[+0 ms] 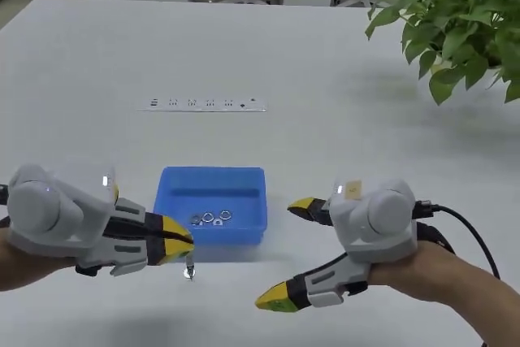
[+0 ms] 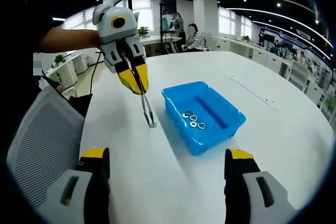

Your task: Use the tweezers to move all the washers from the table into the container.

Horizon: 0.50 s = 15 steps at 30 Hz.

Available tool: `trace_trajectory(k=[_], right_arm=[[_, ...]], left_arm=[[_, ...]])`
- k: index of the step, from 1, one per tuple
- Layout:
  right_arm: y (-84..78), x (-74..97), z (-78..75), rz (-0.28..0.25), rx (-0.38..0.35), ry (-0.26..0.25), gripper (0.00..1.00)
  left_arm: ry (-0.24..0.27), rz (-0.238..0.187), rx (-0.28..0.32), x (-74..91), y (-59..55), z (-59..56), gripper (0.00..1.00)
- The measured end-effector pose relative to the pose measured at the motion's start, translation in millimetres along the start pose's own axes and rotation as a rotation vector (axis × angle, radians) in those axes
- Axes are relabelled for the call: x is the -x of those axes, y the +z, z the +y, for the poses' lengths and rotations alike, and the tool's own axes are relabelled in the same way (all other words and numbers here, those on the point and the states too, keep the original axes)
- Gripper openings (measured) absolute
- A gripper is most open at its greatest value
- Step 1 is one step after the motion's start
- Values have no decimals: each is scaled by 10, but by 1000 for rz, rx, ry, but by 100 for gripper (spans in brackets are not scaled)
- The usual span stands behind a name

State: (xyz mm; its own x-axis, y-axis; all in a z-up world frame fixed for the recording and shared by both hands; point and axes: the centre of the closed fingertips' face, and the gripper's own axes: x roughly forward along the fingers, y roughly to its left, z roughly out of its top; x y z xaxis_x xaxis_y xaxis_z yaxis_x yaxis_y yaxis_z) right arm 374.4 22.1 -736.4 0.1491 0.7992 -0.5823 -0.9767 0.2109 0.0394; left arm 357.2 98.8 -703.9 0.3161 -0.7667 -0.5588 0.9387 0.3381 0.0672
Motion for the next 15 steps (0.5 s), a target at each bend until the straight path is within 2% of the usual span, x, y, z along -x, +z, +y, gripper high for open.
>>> trace_trajectory(k=[8, 15], right_arm=[[-33, -16, 23, 7, -2, 6, 91], [17, -50, 64, -16, 32, 28, 86]], left_arm=[[-2, 4, 8, 1, -4, 3, 6], [-10, 20, 4, 37, -27, -24, 6]])
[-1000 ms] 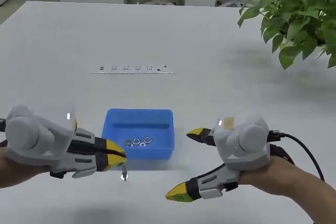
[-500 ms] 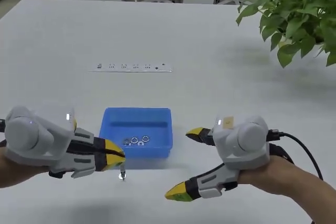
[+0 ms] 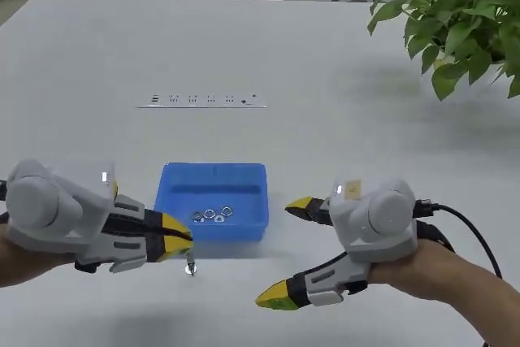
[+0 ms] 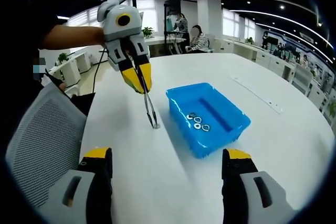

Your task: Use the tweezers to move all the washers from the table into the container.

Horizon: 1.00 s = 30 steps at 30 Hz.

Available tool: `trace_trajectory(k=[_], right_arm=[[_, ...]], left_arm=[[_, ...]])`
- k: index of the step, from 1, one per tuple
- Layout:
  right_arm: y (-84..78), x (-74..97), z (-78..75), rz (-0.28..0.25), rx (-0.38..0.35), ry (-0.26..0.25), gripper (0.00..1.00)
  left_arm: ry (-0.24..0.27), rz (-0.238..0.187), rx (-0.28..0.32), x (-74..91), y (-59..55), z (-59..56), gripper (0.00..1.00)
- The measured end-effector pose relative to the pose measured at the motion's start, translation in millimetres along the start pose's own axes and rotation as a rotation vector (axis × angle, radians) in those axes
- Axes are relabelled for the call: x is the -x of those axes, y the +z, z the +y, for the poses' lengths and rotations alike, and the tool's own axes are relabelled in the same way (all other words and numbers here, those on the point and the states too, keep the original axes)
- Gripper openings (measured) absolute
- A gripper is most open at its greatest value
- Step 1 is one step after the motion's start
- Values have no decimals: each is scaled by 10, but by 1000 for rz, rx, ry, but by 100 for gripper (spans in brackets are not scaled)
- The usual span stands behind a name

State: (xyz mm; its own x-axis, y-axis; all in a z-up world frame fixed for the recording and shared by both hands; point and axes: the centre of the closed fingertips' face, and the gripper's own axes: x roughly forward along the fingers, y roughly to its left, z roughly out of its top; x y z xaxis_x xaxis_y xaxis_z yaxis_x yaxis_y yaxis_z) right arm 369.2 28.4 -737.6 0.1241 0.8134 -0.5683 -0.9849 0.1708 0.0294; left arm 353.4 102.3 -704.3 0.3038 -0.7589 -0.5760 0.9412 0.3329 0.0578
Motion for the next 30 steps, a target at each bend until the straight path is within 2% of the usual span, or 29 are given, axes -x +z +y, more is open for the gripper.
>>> trace_trajectory(k=[8, 20, 30], right_arm=[[113, -73, 49, -33, 50, 34, 79], [225, -233, 86, -40, 97, 79, 76], [288, -405, 147, -33, 174, 133, 65]], left_arm=[[-5, 14, 8, 26, -24, -22, 6], [2, 29, 11, 58, -54, -38, 6], [2, 32, 13, 61, -64, -41, 7]])
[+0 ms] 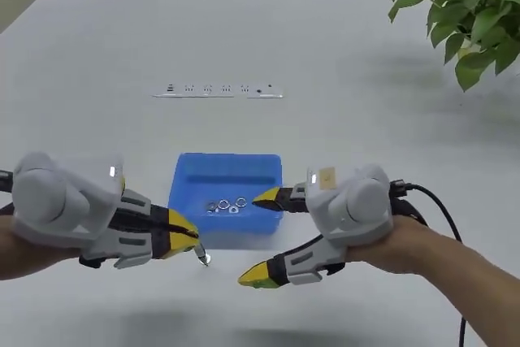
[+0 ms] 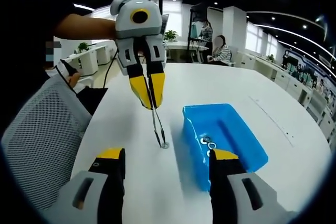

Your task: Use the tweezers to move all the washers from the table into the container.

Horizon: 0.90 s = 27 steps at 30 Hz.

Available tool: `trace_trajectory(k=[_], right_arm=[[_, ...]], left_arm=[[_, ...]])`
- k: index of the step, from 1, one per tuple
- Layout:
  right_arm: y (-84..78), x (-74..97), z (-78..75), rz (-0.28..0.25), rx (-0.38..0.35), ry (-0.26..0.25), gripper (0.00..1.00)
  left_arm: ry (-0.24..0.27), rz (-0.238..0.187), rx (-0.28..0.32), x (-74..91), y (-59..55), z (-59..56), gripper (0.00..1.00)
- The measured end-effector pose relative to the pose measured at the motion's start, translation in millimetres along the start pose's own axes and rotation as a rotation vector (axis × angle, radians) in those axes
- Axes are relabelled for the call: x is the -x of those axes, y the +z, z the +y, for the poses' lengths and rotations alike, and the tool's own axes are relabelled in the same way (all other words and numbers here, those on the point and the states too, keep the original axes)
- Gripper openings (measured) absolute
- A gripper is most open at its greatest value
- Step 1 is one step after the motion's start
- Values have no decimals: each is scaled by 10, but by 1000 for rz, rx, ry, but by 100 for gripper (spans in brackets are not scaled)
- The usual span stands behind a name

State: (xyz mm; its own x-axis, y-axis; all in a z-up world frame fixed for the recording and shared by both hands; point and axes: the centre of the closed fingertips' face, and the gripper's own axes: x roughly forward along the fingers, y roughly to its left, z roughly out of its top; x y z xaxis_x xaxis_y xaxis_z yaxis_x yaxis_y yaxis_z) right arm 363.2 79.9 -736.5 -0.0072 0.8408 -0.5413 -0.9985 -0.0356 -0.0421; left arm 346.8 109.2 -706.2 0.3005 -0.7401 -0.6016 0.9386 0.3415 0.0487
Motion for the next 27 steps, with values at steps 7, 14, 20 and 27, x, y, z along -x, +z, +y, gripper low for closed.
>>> trace_trajectory(k=[7, 14, 20, 27], right_arm=[[10, -123, 20, 14, 54, 36, 55], [34, -229, 30, 22, 91, 66, 44], [38, -322, 48, 32, 118, 90, 37], [56, -435, 75, 37, 153, 115, 28]], left_arm=[[0, 0, 8, -11, 9, 18, 6], [-3, 1, 10, -24, 16, 33, 6], [-5, 4, 10, -20, 11, 44, 6], [-11, 5, 8, -30, 15, 51, 6]])
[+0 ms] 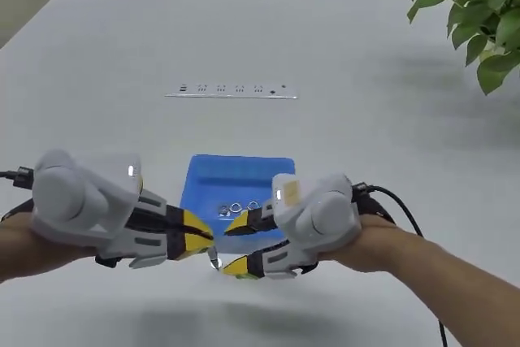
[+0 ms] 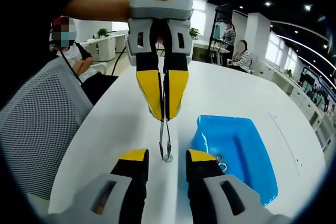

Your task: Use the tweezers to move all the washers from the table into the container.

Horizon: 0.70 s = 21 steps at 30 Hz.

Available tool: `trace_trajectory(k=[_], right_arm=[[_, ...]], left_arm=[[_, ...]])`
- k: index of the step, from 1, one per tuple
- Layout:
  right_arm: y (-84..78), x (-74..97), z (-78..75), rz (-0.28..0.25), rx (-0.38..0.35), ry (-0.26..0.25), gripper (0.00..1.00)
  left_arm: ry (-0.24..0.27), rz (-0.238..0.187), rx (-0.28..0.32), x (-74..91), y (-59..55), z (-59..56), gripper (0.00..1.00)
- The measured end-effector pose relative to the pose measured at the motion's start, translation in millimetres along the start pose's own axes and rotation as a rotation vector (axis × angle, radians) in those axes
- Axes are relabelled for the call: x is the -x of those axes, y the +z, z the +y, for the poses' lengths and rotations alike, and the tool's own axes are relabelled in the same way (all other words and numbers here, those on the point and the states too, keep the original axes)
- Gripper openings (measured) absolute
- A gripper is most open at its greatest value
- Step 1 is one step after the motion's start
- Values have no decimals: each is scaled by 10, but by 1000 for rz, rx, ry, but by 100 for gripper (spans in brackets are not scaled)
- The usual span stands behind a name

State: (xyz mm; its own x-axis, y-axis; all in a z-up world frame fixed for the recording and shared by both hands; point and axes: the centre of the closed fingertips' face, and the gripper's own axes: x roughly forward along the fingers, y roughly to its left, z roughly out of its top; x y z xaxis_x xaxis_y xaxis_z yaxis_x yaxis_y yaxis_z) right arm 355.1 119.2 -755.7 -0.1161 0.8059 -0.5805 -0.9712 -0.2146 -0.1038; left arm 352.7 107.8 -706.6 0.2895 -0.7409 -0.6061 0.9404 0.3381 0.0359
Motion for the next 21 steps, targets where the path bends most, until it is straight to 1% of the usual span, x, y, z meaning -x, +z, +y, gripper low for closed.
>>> trace_trajectory(k=[5, 14, 21], right_arm=[[17, -64, 9, 8, 20, 19, 23], [8, -174, 25, 36, 55, 56, 16], [-22, -192, 41, 63, 80, 81, 12]], left_arm=[[-5, -1, -1, -10, 7, 3, 6], [-11, -3, 1, -26, 17, 8, 7], [-15, -7, 5, -40, 28, 5, 7]])
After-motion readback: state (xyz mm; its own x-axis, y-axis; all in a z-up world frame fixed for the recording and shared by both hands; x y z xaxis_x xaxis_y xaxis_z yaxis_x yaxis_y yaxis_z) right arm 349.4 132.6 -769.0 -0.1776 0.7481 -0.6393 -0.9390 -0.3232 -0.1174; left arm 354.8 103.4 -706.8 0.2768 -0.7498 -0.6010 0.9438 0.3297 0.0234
